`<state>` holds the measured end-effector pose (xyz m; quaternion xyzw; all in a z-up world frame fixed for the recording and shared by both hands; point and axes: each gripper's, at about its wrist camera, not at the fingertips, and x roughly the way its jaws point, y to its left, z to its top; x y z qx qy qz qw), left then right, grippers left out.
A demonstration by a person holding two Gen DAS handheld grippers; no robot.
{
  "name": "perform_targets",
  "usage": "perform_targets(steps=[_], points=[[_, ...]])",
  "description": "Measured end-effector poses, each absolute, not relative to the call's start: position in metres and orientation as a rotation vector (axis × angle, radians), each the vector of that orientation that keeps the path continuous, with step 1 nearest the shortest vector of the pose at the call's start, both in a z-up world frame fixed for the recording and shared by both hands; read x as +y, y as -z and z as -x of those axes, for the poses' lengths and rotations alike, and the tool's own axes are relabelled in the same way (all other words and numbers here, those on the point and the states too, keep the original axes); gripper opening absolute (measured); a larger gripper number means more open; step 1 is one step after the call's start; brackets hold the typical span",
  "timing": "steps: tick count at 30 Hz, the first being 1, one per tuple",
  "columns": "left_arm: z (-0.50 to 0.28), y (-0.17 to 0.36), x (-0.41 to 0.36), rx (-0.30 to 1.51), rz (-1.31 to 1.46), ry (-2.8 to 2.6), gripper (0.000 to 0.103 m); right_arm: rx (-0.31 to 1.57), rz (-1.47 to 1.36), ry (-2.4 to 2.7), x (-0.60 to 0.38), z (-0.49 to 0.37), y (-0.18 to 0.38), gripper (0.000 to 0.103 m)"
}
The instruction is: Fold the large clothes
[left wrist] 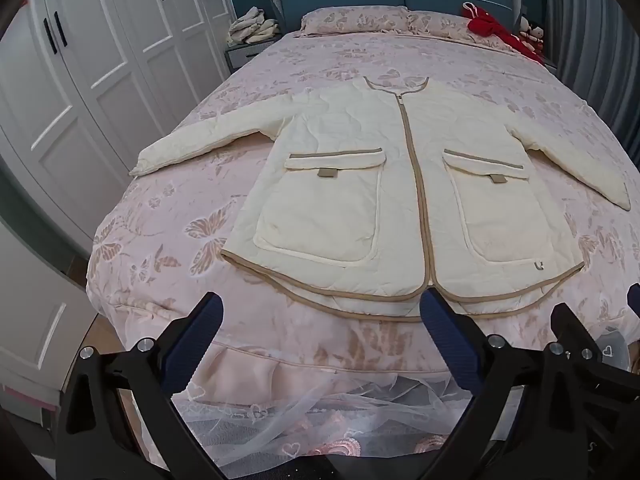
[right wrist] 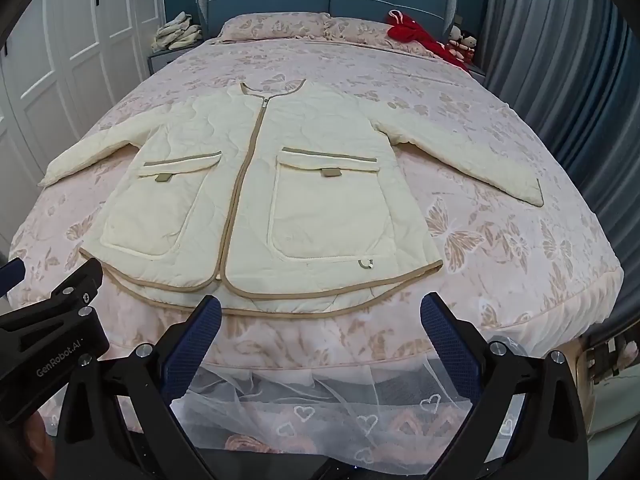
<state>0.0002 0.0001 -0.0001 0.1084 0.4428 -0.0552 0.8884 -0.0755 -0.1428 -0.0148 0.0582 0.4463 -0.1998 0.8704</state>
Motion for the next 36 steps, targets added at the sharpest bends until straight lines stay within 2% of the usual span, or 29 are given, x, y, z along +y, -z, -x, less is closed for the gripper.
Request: perform_targets(steps=[36], points=[[-0.0010,-0.0032,-0.0003,0.911,-0.223,0.116,0.093,0.926,-0.133,0.409,-0.1385,0.0749,0.0118,0.098]])
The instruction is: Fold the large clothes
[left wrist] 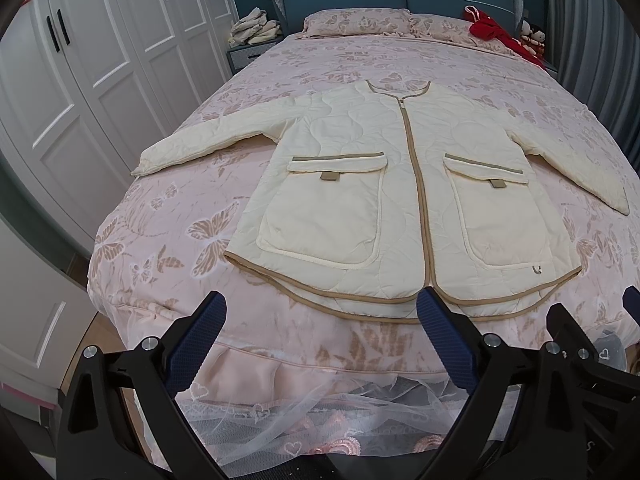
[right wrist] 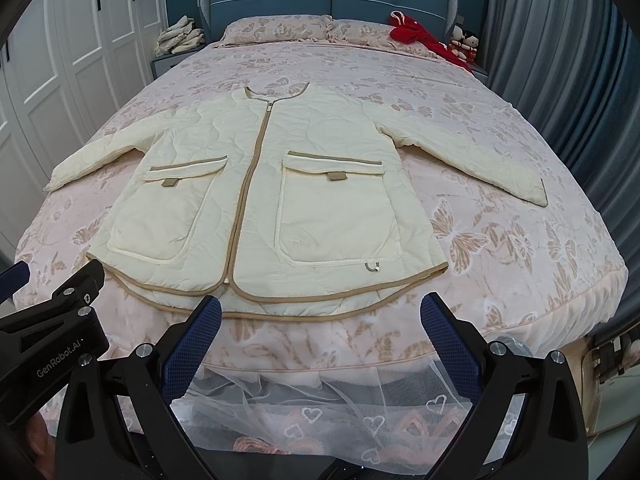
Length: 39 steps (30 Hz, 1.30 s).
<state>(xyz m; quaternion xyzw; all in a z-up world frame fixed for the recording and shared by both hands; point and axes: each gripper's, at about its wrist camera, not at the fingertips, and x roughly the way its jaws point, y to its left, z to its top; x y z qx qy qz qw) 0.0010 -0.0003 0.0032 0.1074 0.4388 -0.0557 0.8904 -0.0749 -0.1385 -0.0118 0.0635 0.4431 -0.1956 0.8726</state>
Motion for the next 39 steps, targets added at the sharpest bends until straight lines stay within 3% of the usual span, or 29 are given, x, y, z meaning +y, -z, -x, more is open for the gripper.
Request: perform_targets(steps=[39], points=[[-0.0005,-0.0058,0.0014,0.908,-0.219,0.118,0.093,0.919,-0.131,0.405,-0.1361,0.0722,0.0095,0.098]])
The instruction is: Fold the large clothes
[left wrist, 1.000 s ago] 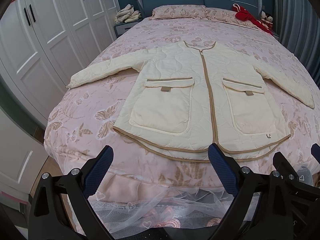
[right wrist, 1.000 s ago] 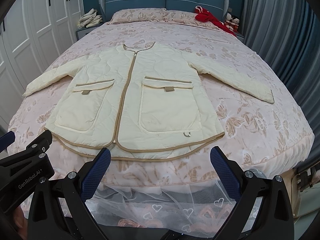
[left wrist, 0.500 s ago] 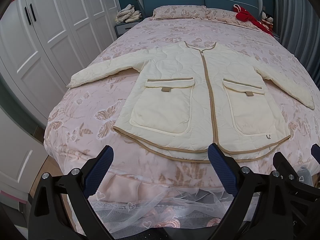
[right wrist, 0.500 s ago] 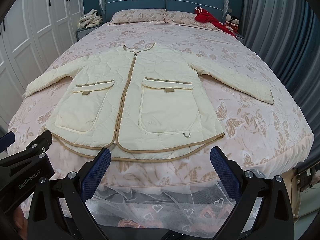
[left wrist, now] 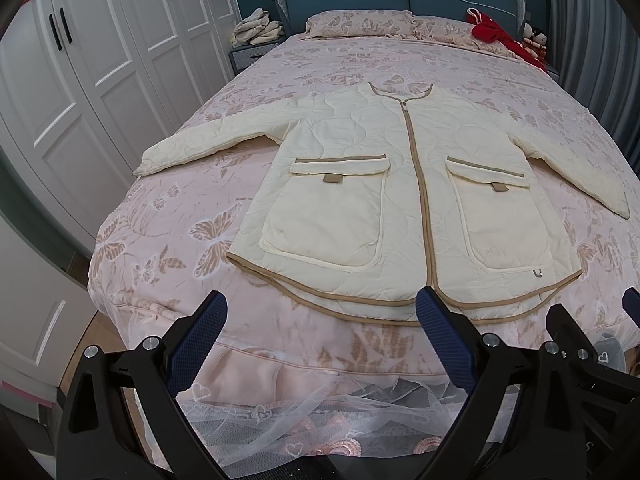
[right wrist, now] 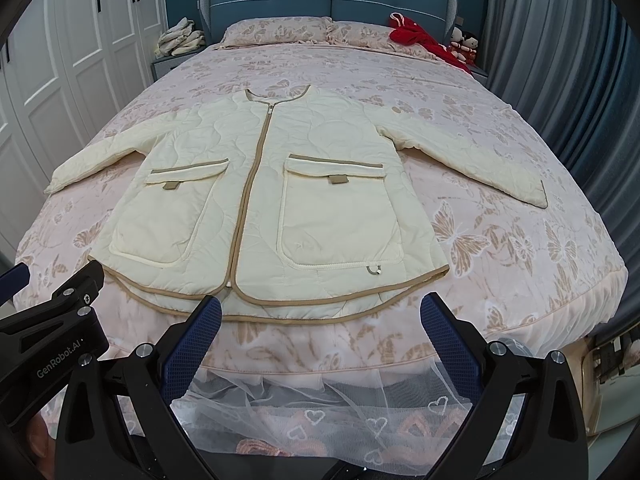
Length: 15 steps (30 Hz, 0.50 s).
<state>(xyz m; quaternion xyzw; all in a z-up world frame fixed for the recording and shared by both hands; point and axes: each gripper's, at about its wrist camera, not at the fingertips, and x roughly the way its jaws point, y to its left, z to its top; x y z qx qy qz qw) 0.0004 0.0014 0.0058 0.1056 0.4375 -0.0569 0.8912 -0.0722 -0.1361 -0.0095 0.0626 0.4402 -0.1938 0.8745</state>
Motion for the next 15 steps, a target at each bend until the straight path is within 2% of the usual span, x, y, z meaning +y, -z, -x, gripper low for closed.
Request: perform_targets(steps=[15], points=[[-0.0005,-0.0055,0.0018,0.908,-0.218,0.118,0.093,0.918,-0.131,0.404,-0.1360,0.0717,0.0088,0.098]])
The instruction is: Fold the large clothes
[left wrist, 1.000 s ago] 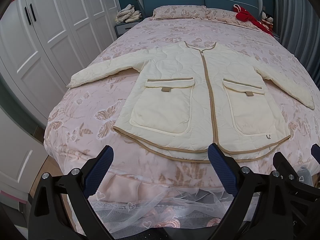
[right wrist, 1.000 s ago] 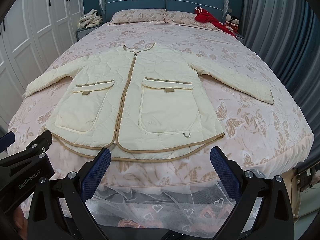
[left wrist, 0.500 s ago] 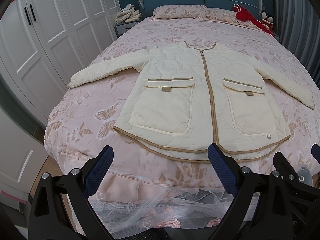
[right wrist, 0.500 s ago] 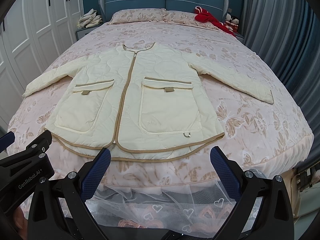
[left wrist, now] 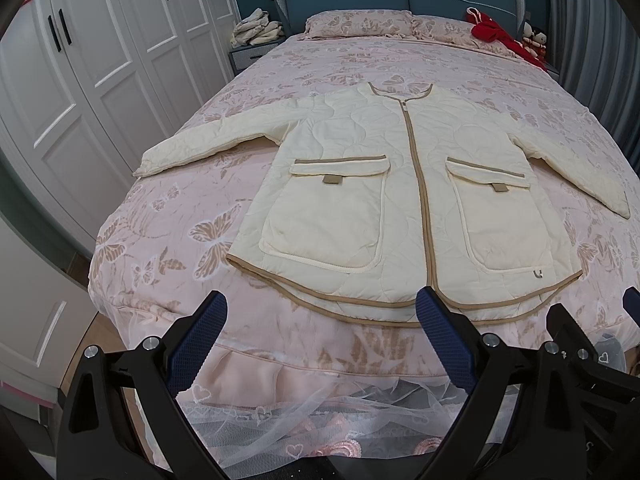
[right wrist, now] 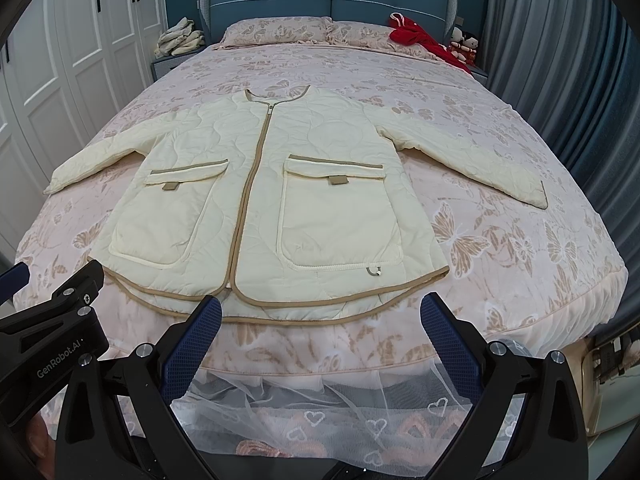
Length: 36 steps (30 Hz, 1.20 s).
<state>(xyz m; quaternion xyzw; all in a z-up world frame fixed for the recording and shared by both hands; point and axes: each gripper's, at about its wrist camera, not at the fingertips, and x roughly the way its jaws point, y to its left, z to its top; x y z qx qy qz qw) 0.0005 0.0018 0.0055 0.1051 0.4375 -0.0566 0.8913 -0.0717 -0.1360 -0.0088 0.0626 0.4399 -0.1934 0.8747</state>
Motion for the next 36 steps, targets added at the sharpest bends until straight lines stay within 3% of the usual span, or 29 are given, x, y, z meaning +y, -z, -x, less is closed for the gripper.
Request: perform_targets(steps=[21,29,36], points=[[-0.016,0.000,-0.001,0.918,-0.190,0.146,0.095,0.915,-0.152,0.374,-0.158,0.065,0.018,0.098],[-0.061,0.005,0.001,0.942,-0.111,0.148,0.095,0.866,-0.302,0.511,-0.279,0.047,0.025,0.098],[-0.108,0.016,-0.003,0.959,-0.040,0.118,0.096,0.835,-0.436,0.708,-0.442,0.027,0.048,0.098]])
